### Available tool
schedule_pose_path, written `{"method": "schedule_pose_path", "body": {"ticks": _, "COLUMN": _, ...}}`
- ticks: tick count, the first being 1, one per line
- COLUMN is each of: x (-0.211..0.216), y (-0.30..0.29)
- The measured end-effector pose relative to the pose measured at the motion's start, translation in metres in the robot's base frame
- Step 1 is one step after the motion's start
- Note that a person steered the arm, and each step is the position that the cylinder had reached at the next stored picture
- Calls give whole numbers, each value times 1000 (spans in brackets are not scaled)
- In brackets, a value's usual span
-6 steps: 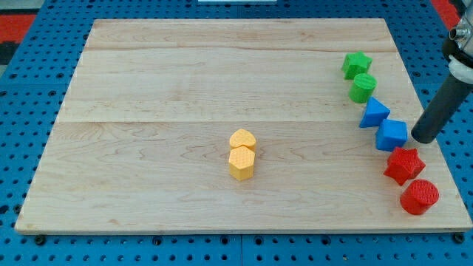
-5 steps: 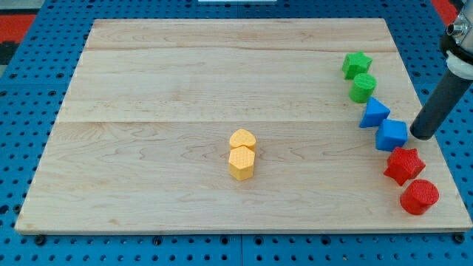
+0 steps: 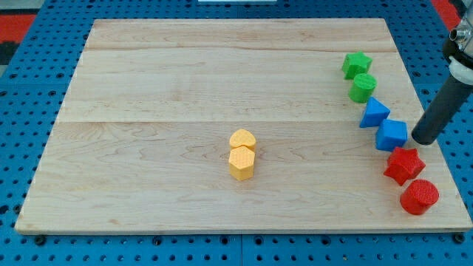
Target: Push the blue cube towards the left a bit
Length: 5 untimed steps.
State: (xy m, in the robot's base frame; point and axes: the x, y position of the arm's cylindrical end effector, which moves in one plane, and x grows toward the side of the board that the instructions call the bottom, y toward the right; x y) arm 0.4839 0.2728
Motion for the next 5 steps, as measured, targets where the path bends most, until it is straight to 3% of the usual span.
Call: {"method": "schedule_pose_path", "body": {"ticks": 5, "x": 13, "y": -19}}
